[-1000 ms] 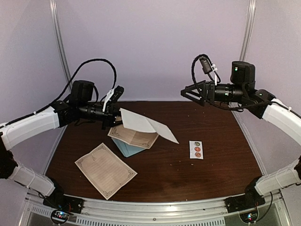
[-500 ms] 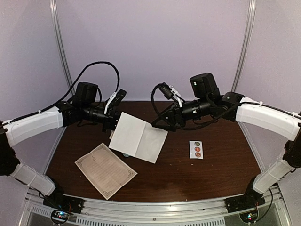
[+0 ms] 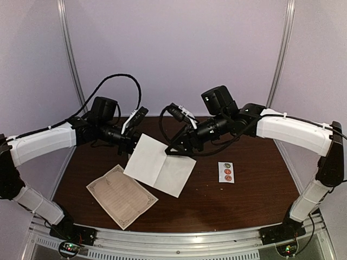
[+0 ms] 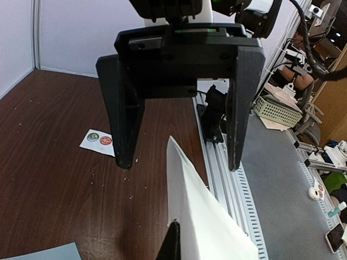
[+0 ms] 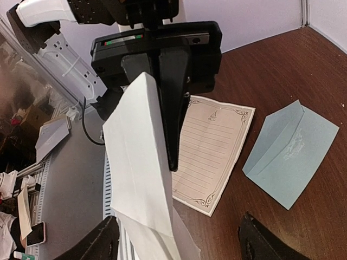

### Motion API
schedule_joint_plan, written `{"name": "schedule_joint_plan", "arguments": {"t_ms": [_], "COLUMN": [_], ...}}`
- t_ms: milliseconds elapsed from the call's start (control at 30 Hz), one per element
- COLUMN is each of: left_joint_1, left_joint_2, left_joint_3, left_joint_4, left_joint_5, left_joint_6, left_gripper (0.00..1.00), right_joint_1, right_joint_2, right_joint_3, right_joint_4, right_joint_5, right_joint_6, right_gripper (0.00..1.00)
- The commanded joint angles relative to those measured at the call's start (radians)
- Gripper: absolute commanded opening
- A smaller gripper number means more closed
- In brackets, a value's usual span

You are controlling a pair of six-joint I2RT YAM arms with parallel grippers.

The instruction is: Place the letter into the envelope and seal it

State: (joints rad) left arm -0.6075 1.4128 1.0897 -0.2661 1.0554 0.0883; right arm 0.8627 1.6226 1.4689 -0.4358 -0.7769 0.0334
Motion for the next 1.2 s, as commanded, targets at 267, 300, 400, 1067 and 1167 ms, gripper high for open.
{"name": "schedule_joint_plan", "arguments": {"t_ms": [267,300,400,1067,1167], "left_joint_1": [-0.011,-0.012,-0.012,0.240,0.240], "left_joint_2": [0.010,0.009,0.010,-0.317,-0.296], "left_joint_3": [0.036,0.036,0.036,-0.112,-0.118], "left_joint_4": [-0.011,-0.011,-0.011,0.313,0.325], "left_joint_5": [0.044,0.046,0.045,-0.351,-0.265], "left_joint_6": [0.024,0.025,0.025,-0.165,-0.179], "left_gripper": [0.00,0.00,0.00,0.67,0.74], "right_joint_1": [0.053,0.053,0.053,0.021,0.021], "right_joint_2": [0.071,0.070,0.066,0.014,0.017], "right_joint_3": [0.057,0.054,0.048,0.015,0.018], "right_joint_4": [-0.056,-0.048,-0.021,-0.018,-0.024], "right_joint_5": [-0.100,-0.103,-0.116,0.075,0.062], "right_joint_6": [-0.057,-0.054,-0.041,0.020,0.019], "right_gripper": [0.32,0.27,0.13,0.00,0.00]}}
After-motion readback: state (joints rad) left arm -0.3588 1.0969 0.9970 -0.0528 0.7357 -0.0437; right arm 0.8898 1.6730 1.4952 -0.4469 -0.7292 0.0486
